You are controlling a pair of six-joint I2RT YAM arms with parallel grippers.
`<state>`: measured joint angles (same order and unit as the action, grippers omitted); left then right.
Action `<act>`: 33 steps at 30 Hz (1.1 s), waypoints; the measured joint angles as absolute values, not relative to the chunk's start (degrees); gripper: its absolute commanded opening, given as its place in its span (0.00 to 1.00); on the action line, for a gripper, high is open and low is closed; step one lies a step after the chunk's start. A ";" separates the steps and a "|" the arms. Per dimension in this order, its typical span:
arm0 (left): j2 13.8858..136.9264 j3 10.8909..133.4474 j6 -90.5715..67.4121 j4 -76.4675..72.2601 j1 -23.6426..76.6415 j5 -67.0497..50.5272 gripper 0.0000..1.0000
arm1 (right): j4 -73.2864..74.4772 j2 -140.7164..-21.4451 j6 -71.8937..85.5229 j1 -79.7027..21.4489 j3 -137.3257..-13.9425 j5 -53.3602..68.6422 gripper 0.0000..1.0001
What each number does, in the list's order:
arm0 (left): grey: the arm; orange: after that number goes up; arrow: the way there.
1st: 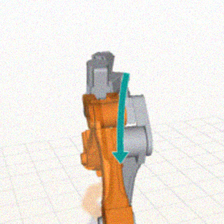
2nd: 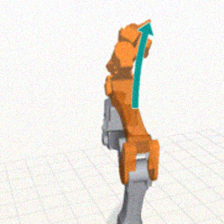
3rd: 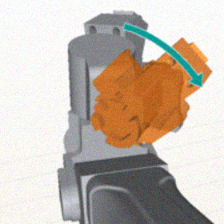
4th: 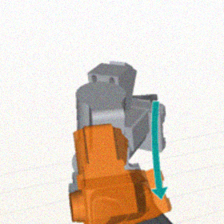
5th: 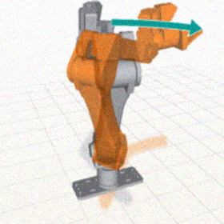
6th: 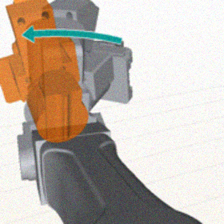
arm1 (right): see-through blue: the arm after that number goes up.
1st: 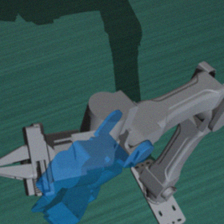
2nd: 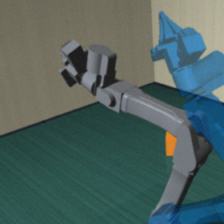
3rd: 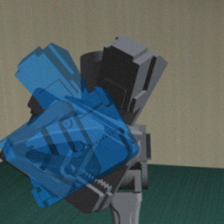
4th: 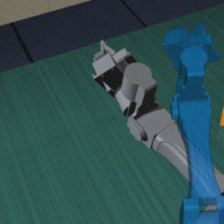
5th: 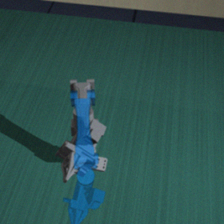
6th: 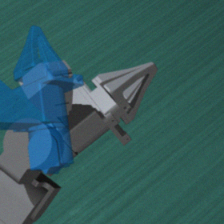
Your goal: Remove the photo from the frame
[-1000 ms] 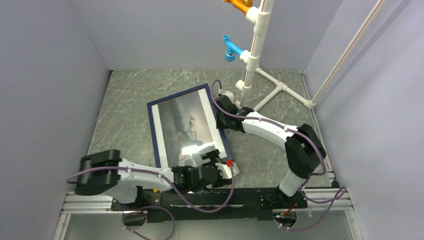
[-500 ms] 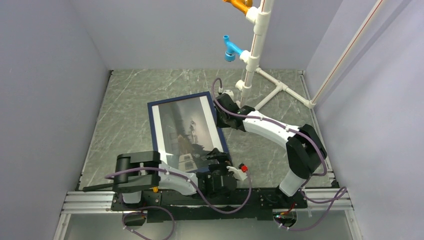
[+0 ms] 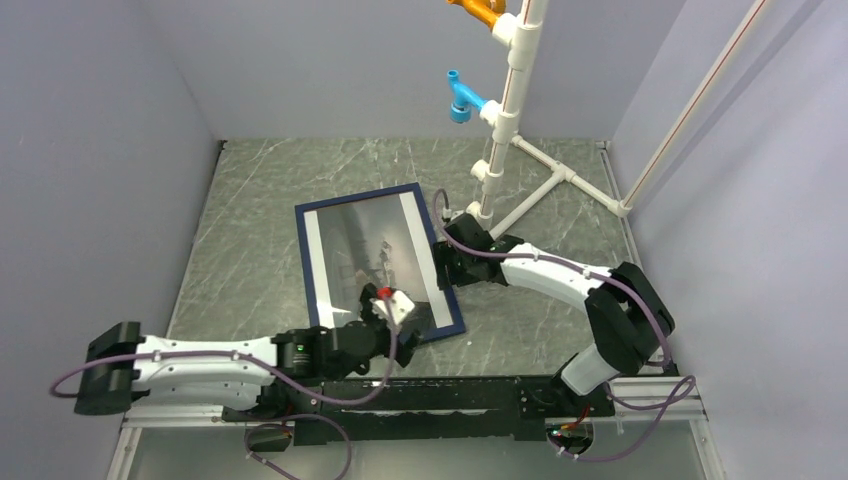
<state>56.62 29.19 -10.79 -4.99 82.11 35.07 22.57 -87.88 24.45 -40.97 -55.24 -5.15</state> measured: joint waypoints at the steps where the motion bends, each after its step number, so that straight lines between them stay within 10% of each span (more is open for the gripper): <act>1: 53.93 27.49 -12.16 -4.67 81.06 34.00 0.99 | 22.33 -88.29 24.14 -41.04 -54.37 -4.36 0.63; 13: 43.09 21.52 -20.93 -1.74 73.12 23.79 0.99 | 9.54 -90.21 23.92 -38.72 -44.88 4.78 0.46; 22: 48.10 21.45 -21.76 -2.17 71.20 20.25 0.99 | 6.37 -90.78 24.27 -38.30 -44.25 4.58 0.00; 33: 58.02 26.13 -19.97 -0.56 70.63 20.93 0.99 | 12.12 -90.63 25.10 -38.72 -47.07 1.48 0.00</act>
<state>58.02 26.13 -19.97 -0.56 70.63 20.93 12.12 -90.63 25.10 -38.72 -47.07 1.48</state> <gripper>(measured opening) 0.992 0.141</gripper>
